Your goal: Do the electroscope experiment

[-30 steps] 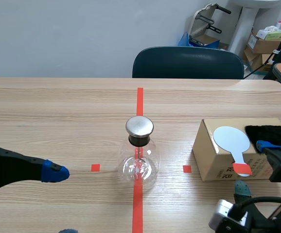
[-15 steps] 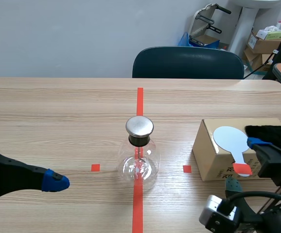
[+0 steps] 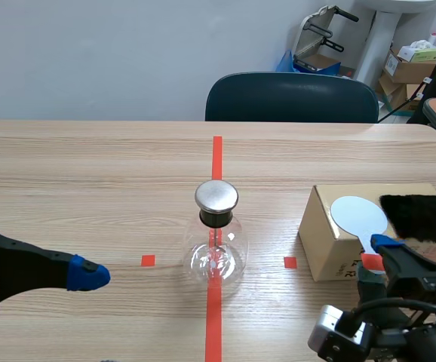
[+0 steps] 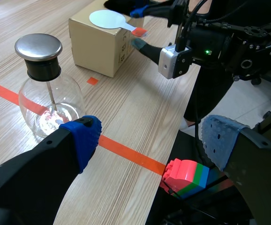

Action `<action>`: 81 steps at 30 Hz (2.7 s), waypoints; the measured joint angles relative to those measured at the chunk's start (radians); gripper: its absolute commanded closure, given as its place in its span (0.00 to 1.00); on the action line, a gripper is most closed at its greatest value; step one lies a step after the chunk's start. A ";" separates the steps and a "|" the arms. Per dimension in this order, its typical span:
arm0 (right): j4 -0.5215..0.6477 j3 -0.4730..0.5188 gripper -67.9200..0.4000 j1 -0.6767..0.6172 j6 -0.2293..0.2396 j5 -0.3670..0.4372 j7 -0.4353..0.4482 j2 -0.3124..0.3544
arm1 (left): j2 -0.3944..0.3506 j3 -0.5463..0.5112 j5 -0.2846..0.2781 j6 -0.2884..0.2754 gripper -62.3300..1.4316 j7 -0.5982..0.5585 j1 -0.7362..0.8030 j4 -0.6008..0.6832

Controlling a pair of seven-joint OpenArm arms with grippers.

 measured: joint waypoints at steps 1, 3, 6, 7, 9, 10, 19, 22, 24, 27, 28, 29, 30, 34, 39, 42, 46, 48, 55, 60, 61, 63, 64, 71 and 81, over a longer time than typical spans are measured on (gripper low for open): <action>0.000 0.000 0.81 0.000 0.000 0.000 0.000 0.000 | 0.000 0.000 0.000 0.000 0.24 0.000 0.000 0.000; 0.000 0.000 0.94 0.000 0.000 0.000 0.000 0.000 | 0.000 0.000 0.000 0.000 0.24 0.000 0.000 0.000; 0.000 0.000 0.98 0.000 0.000 0.000 -0.007 0.000 | 0.000 0.000 0.000 0.000 0.24 -0.001 0.000 0.000; 0.000 0.000 0.98 0.000 0.000 -0.001 -0.007 0.000 | 0.000 0.000 0.000 0.000 0.24 -0.001 0.000 0.000; 0.000 0.000 0.98 0.000 0.000 -0.003 -0.007 0.000 | 0.000 0.000 0.000 0.000 0.24 -0.001 0.000 0.000; 0.000 0.000 0.98 0.000 0.000 -0.003 -0.008 0.000 | 0.000 0.000 0.000 0.000 0.24 -0.001 0.000 0.000; 0.000 0.000 0.98 0.000 0.000 -0.007 -0.019 0.000 | 0.000 0.000 0.000 0.000 0.24 0.000 0.000 0.000; 0.000 0.000 0.98 0.000 0.000 -0.007 -0.019 0.000 | 0.000 0.000 0.000 0.001 0.24 0.000 0.000 0.000; 0.000 0.000 0.98 0.000 0.000 -0.007 -0.019 0.000 | 0.000 0.000 0.000 0.001 0.24 0.000 0.000 0.000; 0.000 0.000 0.98 0.000 0.000 -0.007 -0.019 0.000 | 0.000 0.000 0.000 0.001 0.24 0.000 0.000 0.000; 0.000 0.000 0.98 0.000 0.000 -0.007 -0.019 0.000 | 0.000 0.000 0.001 0.001 0.24 0.000 0.000 0.000; 0.000 0.000 0.98 0.000 0.000 -0.007 -0.019 0.000 | 0.000 0.000 0.002 0.001 0.24 0.000 0.000 0.000; 0.000 0.000 0.98 0.000 0.000 -0.007 -0.019 0.000 | 0.000 0.000 0.002 0.001 0.24 0.000 0.000 0.000; 0.000 0.000 0.98 0.000 0.000 -0.007 -0.019 0.000 | 0.000 0.000 0.002 0.002 0.24 0.000 0.000 0.000; 0.000 0.000 0.98 0.000 0.000 -0.007 -0.019 0.000 | 0.000 0.000 0.002 0.005 0.24 0.000 0.000 0.000; 0.000 0.000 0.98 0.000 0.000 -0.007 -0.019 0.000 | 0.000 0.000 0.004 0.016 0.24 0.000 0.000 0.000; 0.000 0.000 0.98 0.000 0.000 -0.007 -0.019 0.000 | 0.000 0.000 0.004 0.016 0.24 0.000 0.000 0.000; 0.000 0.000 0.98 0.000 0.000 -0.007 -0.019 0.000 | 0.000 0.000 0.004 0.016 0.24 0.000 0.000 0.000; 0.000 0.000 0.98 0.000 0.000 -0.007 -0.019 0.000 | 0.000 0.000 0.004 0.016 0.24 0.000 0.000 0.000; 0.000 0.000 0.98 0.000 0.000 -0.007 -0.019 0.000 | 0.000 0.000 0.004 0.016 0.24 0.000 0.000 0.000; 0.000 0.000 0.98 0.000 0.000 -0.007 -0.019 0.000 | 0.000 0.000 0.004 0.016 0.24 0.000 0.000 0.000; 0.000 0.000 0.98 0.000 0.000 -0.007 -0.019 0.000 | 0.000 0.000 0.004 0.016 0.24 0.000 0.000 0.000; 0.000 0.000 0.98 0.000 0.000 -0.007 -0.019 0.000 | 0.000 0.000 0.004 0.016 0.24 0.000 0.000 0.000; 0.000 0.000 0.98 0.000 0.000 -0.007 -0.019 0.000 | 0.000 0.000 0.004 0.016 0.24 0.000 0.000 0.000; 0.000 0.000 0.98 0.000 0.000 -0.007 -0.019 0.000 | 0.000 0.000 0.004 0.016 0.24 0.000 0.000 0.000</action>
